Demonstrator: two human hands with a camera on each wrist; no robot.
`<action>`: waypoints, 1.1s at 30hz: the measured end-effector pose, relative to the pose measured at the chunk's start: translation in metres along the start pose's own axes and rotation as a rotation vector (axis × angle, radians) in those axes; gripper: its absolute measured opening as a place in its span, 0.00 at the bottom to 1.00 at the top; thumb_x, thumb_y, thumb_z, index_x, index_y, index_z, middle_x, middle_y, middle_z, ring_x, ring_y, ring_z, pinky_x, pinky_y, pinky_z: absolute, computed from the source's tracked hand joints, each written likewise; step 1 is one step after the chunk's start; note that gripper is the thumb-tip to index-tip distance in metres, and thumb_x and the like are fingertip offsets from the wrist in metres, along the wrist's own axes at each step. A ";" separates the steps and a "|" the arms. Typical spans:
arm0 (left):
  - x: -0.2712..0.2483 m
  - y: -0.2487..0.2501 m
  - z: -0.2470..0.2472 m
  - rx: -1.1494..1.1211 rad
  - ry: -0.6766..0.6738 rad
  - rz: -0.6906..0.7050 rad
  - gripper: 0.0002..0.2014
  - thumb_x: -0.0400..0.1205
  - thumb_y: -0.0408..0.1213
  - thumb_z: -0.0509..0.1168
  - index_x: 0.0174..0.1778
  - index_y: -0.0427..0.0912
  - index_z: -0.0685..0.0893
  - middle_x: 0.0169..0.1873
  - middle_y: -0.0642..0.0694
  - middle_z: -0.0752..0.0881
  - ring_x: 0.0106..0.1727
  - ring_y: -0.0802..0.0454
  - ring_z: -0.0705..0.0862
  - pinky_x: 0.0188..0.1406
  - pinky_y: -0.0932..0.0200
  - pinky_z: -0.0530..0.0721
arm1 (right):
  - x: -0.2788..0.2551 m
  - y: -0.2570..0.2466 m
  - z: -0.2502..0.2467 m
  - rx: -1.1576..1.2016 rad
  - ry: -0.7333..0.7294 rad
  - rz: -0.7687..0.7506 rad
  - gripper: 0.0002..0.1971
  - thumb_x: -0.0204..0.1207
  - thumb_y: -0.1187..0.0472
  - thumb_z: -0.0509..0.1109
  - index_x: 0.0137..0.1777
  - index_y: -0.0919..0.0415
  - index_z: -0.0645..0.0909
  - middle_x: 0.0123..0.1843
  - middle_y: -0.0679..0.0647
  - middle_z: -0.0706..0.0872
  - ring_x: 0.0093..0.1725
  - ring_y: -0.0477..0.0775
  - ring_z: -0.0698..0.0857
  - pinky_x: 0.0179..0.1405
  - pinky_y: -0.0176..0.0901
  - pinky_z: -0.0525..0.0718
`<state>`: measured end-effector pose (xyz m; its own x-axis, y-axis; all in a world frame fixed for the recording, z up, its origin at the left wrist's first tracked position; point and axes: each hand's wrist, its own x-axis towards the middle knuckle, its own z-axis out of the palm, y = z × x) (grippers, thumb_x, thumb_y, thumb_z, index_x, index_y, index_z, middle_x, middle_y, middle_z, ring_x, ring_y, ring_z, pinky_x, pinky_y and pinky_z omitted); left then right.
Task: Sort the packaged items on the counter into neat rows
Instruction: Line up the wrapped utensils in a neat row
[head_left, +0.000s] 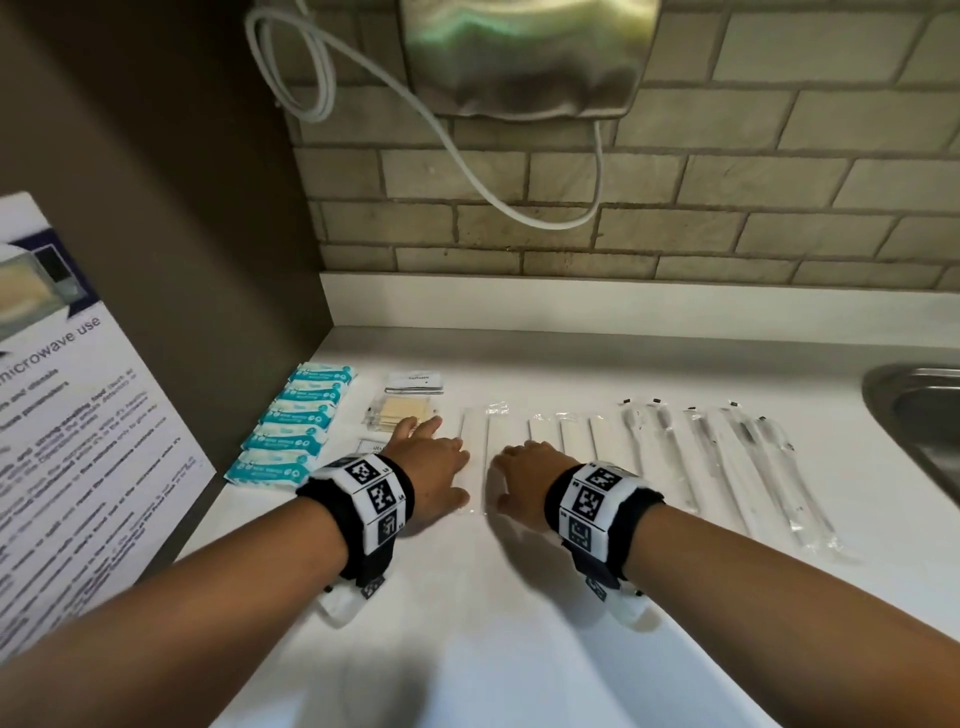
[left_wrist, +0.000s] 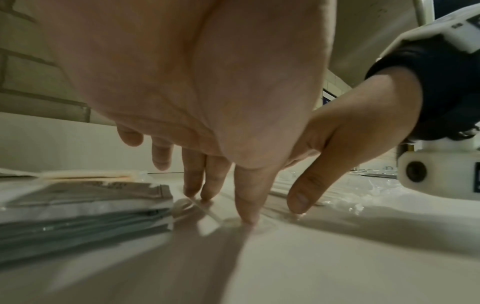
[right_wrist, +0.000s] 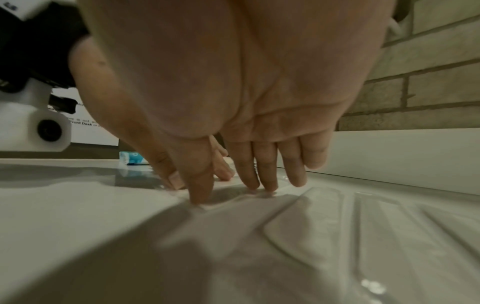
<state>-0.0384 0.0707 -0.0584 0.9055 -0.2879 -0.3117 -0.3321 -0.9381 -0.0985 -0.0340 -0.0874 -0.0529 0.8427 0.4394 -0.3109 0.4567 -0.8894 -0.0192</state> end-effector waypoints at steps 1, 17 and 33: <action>-0.001 0.000 0.001 -0.001 -0.001 -0.001 0.24 0.84 0.55 0.54 0.72 0.47 0.73 0.83 0.48 0.63 0.86 0.41 0.47 0.82 0.39 0.41 | 0.001 -0.002 0.000 0.003 -0.005 0.012 0.20 0.78 0.53 0.65 0.67 0.61 0.79 0.65 0.57 0.83 0.69 0.61 0.78 0.67 0.52 0.75; -0.005 -0.005 -0.002 0.028 -0.019 0.022 0.24 0.84 0.57 0.55 0.70 0.46 0.77 0.82 0.49 0.64 0.86 0.43 0.48 0.82 0.40 0.41 | 0.003 -0.006 -0.004 0.046 -0.049 0.071 0.21 0.80 0.50 0.61 0.68 0.60 0.79 0.64 0.56 0.84 0.64 0.60 0.82 0.62 0.51 0.82; -0.002 -0.007 -0.004 0.004 -0.031 0.013 0.23 0.83 0.58 0.56 0.65 0.47 0.79 0.79 0.48 0.69 0.85 0.42 0.50 0.81 0.37 0.41 | 0.004 -0.003 -0.004 0.123 -0.073 0.068 0.19 0.78 0.52 0.63 0.64 0.59 0.81 0.60 0.56 0.86 0.60 0.60 0.85 0.59 0.54 0.85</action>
<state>-0.0368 0.0766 -0.0534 0.8923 -0.2941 -0.3424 -0.3451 -0.9335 -0.0975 -0.0309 -0.0820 -0.0502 0.8457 0.3711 -0.3835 0.3568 -0.9276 -0.1108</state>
